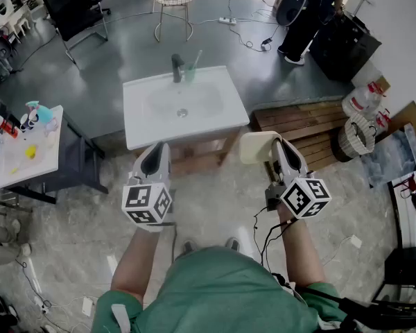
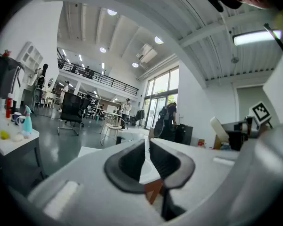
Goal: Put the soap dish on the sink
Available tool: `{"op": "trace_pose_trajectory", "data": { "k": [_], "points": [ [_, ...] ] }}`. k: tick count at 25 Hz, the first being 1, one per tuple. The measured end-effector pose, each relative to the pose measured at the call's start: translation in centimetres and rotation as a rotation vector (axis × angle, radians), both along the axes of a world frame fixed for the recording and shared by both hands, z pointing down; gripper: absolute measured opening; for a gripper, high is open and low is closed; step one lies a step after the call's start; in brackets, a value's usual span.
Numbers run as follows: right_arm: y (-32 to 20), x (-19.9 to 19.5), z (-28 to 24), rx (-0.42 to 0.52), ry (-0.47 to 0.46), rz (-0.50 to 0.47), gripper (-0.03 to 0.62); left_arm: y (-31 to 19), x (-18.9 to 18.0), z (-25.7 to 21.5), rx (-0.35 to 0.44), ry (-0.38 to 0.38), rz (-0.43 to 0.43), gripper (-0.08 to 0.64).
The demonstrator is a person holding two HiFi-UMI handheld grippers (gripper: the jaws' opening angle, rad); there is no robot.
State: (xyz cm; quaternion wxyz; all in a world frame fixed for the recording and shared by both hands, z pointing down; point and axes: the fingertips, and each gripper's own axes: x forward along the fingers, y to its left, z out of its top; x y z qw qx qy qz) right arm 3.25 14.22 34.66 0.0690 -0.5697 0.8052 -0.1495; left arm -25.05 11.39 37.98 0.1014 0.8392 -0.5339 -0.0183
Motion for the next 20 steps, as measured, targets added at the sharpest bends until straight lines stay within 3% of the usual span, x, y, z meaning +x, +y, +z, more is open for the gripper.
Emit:
{"op": "trace_pose_trajectory", "data": {
  "k": [4,9,20],
  "points": [
    [2.1,4.0,0.8,0.004,0.039,0.008,0.018,0.9,4.2,-0.5,0.014,-0.001,-0.004,0.026],
    [3.1,9.4,2.7,-0.022,0.011,0.013,0.018,2.4,9.7,-0.1,0.002,-0.026,-0.006,0.026],
    [3.4,13.0,1.4,0.030,-0.012,-0.016,0.018,4.1,13.3,-1.4,0.012,-0.060,-0.045,0.026]
  ]
}}
